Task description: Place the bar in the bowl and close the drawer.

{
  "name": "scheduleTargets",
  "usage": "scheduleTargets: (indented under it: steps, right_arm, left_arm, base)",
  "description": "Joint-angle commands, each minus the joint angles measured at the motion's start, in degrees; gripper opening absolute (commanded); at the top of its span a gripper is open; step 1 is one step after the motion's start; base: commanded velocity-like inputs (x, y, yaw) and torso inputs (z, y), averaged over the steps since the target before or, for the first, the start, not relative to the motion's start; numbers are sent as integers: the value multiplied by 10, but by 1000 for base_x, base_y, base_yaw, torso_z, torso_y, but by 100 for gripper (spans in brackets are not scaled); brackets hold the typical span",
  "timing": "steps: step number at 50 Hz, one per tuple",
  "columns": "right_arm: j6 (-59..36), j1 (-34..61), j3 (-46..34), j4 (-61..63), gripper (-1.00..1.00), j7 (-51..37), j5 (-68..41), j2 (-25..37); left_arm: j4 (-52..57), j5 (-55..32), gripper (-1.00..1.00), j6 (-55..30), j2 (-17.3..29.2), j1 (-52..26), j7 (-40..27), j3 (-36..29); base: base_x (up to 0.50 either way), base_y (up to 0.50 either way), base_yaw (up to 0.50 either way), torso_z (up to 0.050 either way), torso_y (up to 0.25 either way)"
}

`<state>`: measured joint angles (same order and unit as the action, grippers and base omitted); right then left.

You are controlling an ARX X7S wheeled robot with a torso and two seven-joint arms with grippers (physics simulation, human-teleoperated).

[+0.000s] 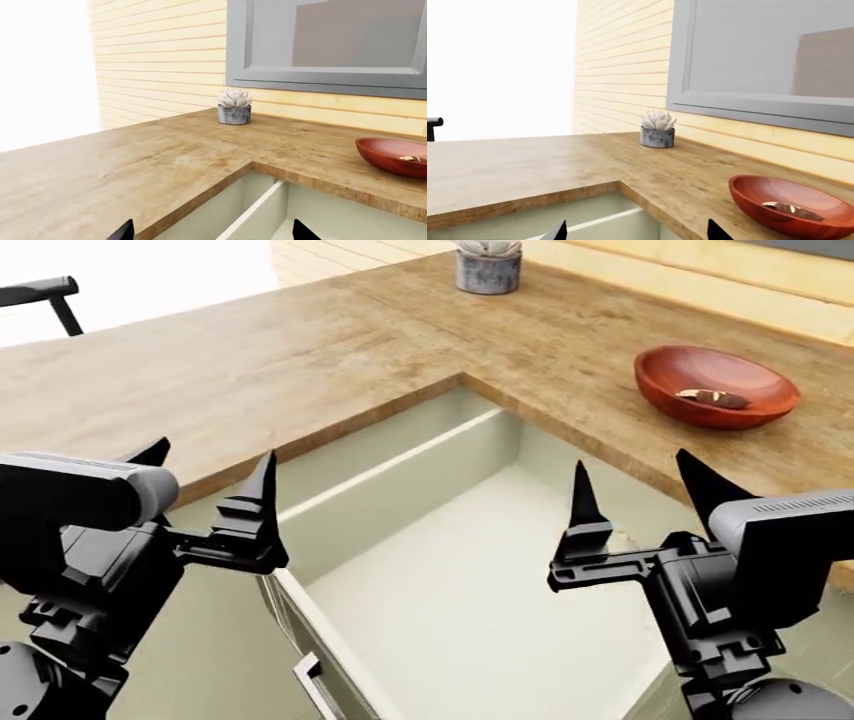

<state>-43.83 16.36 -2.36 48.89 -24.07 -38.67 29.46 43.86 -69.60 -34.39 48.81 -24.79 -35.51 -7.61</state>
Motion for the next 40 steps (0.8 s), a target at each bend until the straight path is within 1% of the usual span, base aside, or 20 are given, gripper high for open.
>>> scheduleTargets:
  steps: [1,2,10,40]
  right_arm:
    - [-7,-2,13,0,100,9,6,-12]
    - [-7,-1,12,0,100,7,8,-12]
    - [-20,6,5,-5,100,0,6,-10]
    - [-22,9,0,-7,100,-7,1,-5]
  left_arm:
    - [-10,30,100,-3,-9,6,15,6]
    - [-10,30,100,-2,-8,7,15,7]
    - [-10,31,100,-1,-8,9,15,7]
    - [-10,27,100,3,-6,10,13,9]
  base:
    - [0,0,500,0,0]
    - [0,0,500,0,0]
    - [20,-17,0,0,0]
    - [387,-316,0,0,0]
